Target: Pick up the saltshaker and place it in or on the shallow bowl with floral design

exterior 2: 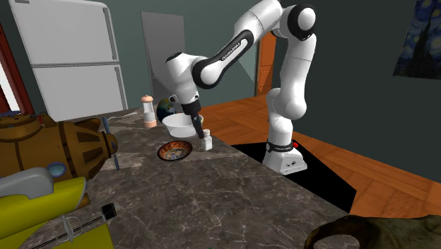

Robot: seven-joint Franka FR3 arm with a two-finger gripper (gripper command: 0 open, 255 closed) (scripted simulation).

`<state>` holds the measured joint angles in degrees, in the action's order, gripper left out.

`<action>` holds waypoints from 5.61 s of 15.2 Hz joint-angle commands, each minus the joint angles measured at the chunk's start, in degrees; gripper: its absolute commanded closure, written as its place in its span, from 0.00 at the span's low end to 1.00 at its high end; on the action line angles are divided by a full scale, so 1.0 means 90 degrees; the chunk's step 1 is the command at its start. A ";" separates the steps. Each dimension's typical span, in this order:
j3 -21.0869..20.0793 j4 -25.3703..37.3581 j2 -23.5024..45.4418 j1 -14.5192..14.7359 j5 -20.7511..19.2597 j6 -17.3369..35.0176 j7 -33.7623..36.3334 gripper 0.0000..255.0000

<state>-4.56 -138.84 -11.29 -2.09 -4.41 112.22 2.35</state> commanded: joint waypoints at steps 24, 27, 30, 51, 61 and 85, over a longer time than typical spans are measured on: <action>0.0039 -0.0461 0.0268 -0.0048 -0.0079 0.0703 0.0020 1.00; 0.0041 -0.0353 0.0093 -0.0042 -0.0052 0.0422 -0.0016 1.00; 0.0044 -0.0232 -0.0068 -0.0037 -0.0030 0.0142 -0.0050 1.00; -0.0084 0.1411 -0.0005 0.0054 0.0087 -0.1447 0.0012 1.00; -0.0389 0.3835 0.2141 0.0322 0.0015 -0.1782 0.0619 1.00; -0.0378 0.3191 0.2459 0.0325 -0.0044 -0.0827 0.0701 0.00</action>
<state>-7.97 -110.12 10.84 0.84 -4.81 104.78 8.66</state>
